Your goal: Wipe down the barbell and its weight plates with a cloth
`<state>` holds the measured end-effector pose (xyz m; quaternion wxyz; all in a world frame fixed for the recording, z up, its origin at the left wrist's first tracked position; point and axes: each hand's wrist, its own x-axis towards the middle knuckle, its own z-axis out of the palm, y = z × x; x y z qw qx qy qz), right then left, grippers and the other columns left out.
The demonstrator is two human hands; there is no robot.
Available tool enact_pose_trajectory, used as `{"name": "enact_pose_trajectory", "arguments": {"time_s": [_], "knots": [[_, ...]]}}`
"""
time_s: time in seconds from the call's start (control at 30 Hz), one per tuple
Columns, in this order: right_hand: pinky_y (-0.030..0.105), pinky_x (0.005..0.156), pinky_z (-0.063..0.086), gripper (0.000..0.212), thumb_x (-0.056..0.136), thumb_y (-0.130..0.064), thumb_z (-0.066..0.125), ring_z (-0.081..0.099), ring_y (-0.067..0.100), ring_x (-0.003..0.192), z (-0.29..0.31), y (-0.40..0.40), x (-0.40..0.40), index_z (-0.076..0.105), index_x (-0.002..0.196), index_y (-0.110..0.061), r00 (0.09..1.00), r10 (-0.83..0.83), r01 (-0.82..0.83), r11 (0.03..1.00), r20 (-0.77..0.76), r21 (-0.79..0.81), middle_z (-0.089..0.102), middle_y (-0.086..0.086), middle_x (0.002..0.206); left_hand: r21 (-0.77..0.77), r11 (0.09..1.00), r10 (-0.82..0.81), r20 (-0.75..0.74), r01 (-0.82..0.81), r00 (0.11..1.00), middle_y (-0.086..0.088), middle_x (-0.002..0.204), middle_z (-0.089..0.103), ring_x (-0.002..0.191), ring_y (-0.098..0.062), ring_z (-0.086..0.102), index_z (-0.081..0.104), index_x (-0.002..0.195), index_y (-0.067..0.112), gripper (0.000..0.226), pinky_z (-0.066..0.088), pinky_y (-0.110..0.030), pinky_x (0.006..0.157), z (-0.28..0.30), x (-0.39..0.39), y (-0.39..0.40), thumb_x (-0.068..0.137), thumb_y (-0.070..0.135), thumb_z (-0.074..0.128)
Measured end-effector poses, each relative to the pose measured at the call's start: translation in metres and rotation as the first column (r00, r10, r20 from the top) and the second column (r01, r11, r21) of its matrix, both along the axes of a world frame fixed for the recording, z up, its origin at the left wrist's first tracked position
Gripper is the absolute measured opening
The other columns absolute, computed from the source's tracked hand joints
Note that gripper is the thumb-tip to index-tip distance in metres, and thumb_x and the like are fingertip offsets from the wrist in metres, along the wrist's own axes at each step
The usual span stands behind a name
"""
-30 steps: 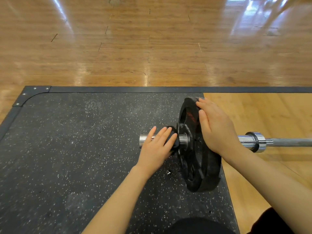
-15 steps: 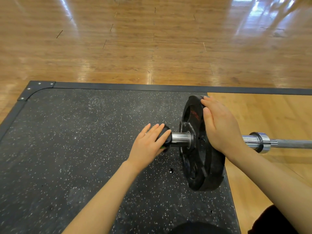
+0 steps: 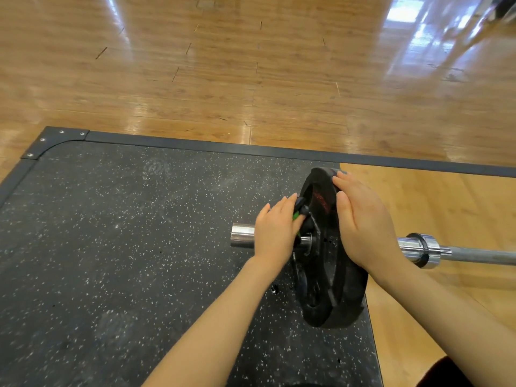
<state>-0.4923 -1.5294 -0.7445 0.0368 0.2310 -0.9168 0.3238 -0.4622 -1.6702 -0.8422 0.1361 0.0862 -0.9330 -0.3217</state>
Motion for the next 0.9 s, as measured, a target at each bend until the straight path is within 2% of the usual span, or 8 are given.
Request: {"name": "enact_pose_trajectory", "arguments": {"time_s": [0.07, 0.13, 0.23, 0.33, 0.5, 0.67, 0.77, 0.9], "knots": [[0.038, 0.116, 0.028, 0.05, 0.097, -0.026, 0.03, 0.037, 0.018, 0.14, 0.0, -0.001, 0.0, 0.053, 0.136, -0.004, 1.0, 0.006, -0.006, 1.0, -0.005, -0.008, 0.049, 0.007, 0.145, 0.145, 0.988, 0.061, 0.01, -0.062, 0.998, -0.005, 0.13, 0.061, 0.117, -0.025, 0.054, 0.044, 0.142, 0.011, 0.045, 0.034, -0.039, 0.105, 0.006, -0.008, 0.018, 0.101, 0.028, 0.048], [0.039, 0.116, 0.029, 0.05, 0.097, -0.025, 0.03, 0.037, 0.02, 0.14, -0.001, -0.001, -0.001, 0.053, 0.136, -0.003, 1.0, 0.005, -0.006, 1.0, -0.011, -0.019, 0.049, 0.008, 0.144, 0.202, 0.977, 0.069, 0.03, -0.074, 0.997, -0.005, 0.136, 0.057, 0.12, -0.024, 0.052, 0.038, 0.146, 0.012, 0.046, 0.031, -0.036, 0.109, 0.009, -0.009, 0.034, 0.102, 0.028, 0.042], [0.04, 0.115, 0.03, 0.05, 0.096, -0.024, 0.031, 0.038, 0.021, 0.139, -0.001, 0.0, -0.002, 0.054, 0.135, -0.002, 1.0, -0.002, 0.001, 0.999, -0.008, -0.044, 0.05, 0.009, 0.143, 0.195, 0.98, 0.03, 0.035, -0.036, 0.999, -0.004, 0.138, 0.056, 0.127, -0.015, 0.047, 0.028, 0.15, 0.009, 0.048, 0.009, -0.031, 0.12, 0.006, 0.001, 0.043, 0.104, 0.024, 0.034], [0.038, 0.115, 0.029, 0.05, 0.097, -0.024, 0.03, 0.038, 0.02, 0.139, -0.001, 0.0, -0.001, 0.054, 0.135, -0.003, 1.0, -0.005, 0.005, 0.999, -0.008, -0.047, 0.051, 0.008, 0.143, 0.118, 0.992, -0.039, -0.007, 0.04, 0.999, 0.0, 0.139, 0.054, 0.133, -0.012, 0.044, 0.029, 0.148, 0.01, 0.049, -0.009, -0.039, 0.12, 0.0, 0.02, 0.04, 0.102, 0.027, 0.026], [0.033, 0.116, 0.028, 0.049, 0.097, -0.024, 0.031, 0.038, 0.02, 0.139, -0.001, 0.0, 0.0, 0.054, 0.134, -0.002, 1.0, -0.004, 0.004, 0.999, -0.012, -0.04, 0.051, 0.009, 0.142, 0.176, 0.966, -0.176, -0.1, 0.191, 0.979, -0.008, 0.14, 0.053, 0.13, -0.019, 0.047, 0.037, 0.144, 0.001, 0.054, 0.009, -0.031, 0.121, -0.002, 0.042, 0.042, 0.098, 0.027, 0.026], [0.035, 0.116, 0.028, 0.05, 0.096, -0.024, 0.031, 0.038, 0.022, 0.139, -0.001, -0.002, 0.0, 0.053, 0.135, 0.0, 1.0, 0.001, -0.001, 0.999, -0.01, -0.041, 0.05, 0.011, 0.143, 0.252, 0.959, -0.131, -0.015, 0.13, 0.991, -0.012, 0.139, 0.053, 0.128, -0.028, 0.044, 0.04, 0.142, 0.001, 0.05, 0.018, -0.027, 0.117, 0.004, 0.013, 0.033, 0.093, 0.012, 0.041], [0.038, 0.116, 0.028, 0.05, 0.097, -0.024, 0.031, 0.039, 0.022, 0.138, -0.002, -0.001, -0.001, 0.054, 0.134, 0.0, 1.0, 0.009, -0.009, 0.999, -0.013, -0.048, 0.051, 0.01, 0.142, 0.301, 0.95, -0.092, 0.028, 0.08, 0.995, -0.011, 0.136, 0.055, 0.127, -0.027, 0.043, 0.042, 0.14, 0.004, 0.05, 0.012, -0.024, 0.117, 0.011, 0.002, 0.032, 0.09, 0.007, 0.041], [0.04, 0.114, 0.031, 0.05, 0.097, -0.024, 0.03, 0.041, 0.02, 0.137, -0.002, 0.001, -0.003, 0.055, 0.134, -0.001, 1.0, 0.011, -0.012, 0.997, -0.016, -0.072, 0.053, 0.009, 0.141, 0.327, 0.936, -0.118, -0.05, 0.128, 0.992, -0.011, 0.137, 0.055, 0.127, -0.017, 0.037, 0.043, 0.139, 0.003, 0.054, 0.007, -0.013, 0.115, 0.014, 0.025, 0.035, 0.086, 0.01, 0.038]]}}
